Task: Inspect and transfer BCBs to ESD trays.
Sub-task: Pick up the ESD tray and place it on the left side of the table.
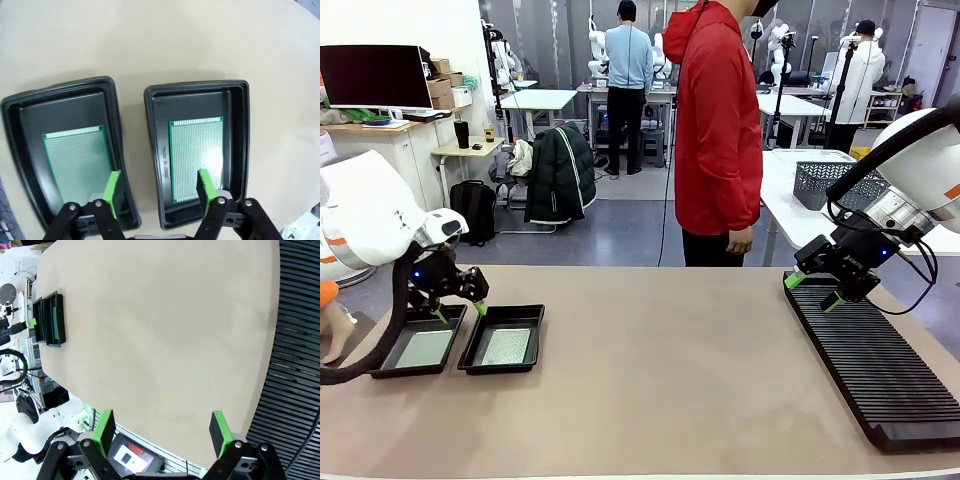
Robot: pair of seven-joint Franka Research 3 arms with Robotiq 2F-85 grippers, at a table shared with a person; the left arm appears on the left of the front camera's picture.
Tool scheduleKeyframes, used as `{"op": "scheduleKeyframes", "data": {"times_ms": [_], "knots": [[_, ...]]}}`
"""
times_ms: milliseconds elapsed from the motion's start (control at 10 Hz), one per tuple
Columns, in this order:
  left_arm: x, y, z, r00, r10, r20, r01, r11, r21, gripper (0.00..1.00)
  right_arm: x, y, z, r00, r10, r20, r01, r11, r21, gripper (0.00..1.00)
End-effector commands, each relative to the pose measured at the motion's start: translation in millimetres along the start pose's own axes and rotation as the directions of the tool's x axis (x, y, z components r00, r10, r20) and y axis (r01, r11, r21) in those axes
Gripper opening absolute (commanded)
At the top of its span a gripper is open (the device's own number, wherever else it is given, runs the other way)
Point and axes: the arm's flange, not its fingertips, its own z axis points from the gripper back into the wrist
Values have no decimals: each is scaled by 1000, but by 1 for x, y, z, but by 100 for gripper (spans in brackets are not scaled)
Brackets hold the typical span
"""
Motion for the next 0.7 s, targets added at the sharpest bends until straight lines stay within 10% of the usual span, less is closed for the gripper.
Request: {"op": "scheduleKeyframes", "data": {"times_ms": [0, 600], "knots": [[-15, -13, 34, 1000, -29, 6, 29, 997, 65, 97, 0, 2, -1, 1000, -21, 12, 22, 1000, -5, 100], [-13, -34, 85, 991, -36, -129, 65, 971, 228, 100, 0, 2, -1, 1000, -21, 12, 22, 1000, -5, 100]]}}
